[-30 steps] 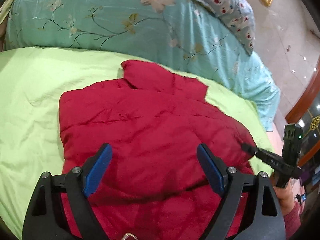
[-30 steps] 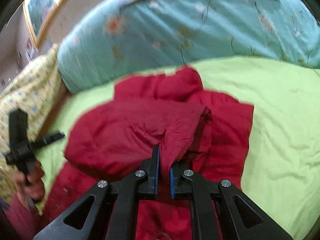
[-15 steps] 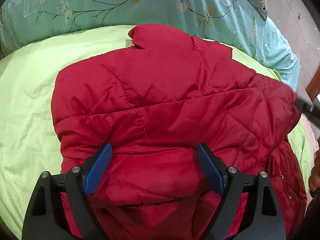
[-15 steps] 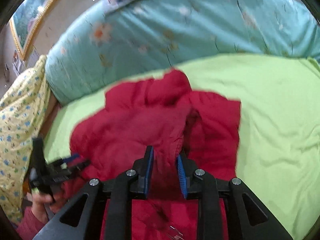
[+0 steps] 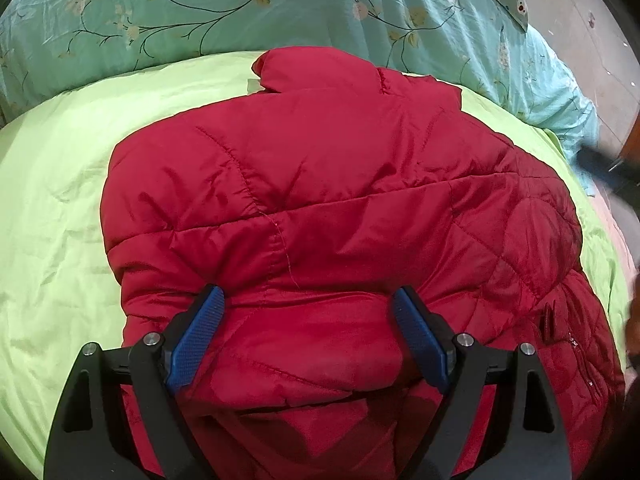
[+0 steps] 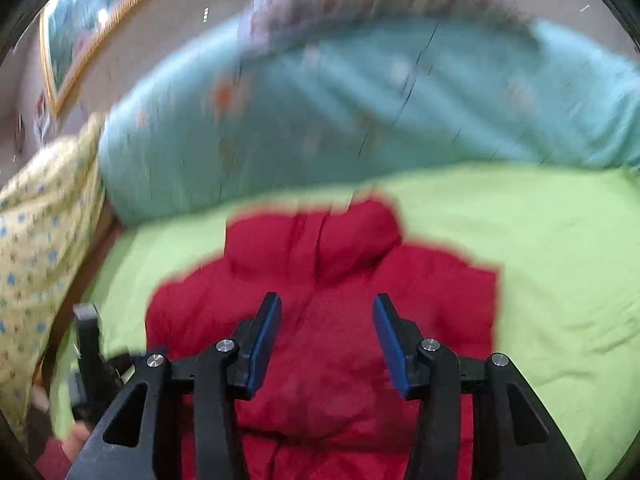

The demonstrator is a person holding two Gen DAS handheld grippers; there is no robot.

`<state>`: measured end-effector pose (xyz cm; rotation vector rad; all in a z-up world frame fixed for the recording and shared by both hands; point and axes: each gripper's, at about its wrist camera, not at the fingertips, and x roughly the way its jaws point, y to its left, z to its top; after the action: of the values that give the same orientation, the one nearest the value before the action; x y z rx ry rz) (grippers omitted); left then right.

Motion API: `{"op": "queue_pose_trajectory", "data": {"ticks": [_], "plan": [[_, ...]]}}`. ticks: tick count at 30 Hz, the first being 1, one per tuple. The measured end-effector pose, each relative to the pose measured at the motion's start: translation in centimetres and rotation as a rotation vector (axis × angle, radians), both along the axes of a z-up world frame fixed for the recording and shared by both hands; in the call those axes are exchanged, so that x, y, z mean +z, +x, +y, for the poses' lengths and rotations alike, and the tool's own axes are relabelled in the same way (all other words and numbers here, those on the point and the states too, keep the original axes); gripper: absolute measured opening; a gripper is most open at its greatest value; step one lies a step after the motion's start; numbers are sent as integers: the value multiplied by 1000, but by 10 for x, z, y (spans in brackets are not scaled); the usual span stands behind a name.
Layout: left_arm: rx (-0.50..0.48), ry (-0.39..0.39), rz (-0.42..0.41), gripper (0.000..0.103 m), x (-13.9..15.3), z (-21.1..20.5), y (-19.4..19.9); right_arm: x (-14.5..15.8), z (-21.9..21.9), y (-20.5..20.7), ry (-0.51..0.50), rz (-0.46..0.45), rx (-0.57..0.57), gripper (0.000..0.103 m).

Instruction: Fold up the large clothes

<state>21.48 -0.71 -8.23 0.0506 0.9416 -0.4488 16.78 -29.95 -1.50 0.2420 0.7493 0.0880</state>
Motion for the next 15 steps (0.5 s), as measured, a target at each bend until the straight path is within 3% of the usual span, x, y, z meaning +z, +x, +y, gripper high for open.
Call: {"op": "queue_pose_trajectory", "data": {"ticks": [2,4,6,9,12,15], "plan": [[0,-17,-5,87,5,3,-3,-28,-2,14,-9,99,1,49],[-9,-87,-27,87,19,10,-8,-61,-9,23,0,182,5,49],[-9,-147,-63,87,36,16,-11,-72,-13,22,12,179,14,49],[33,-106,-60,87,41,15,1,-74,-16,21,17,175,12,49],[64,-42,-4,87,22,13,19,-75,-20,16,14,168,15,48],[73,-6,-11,88,3,15,23,-73,-25,7,41,161,-4,46]]}}
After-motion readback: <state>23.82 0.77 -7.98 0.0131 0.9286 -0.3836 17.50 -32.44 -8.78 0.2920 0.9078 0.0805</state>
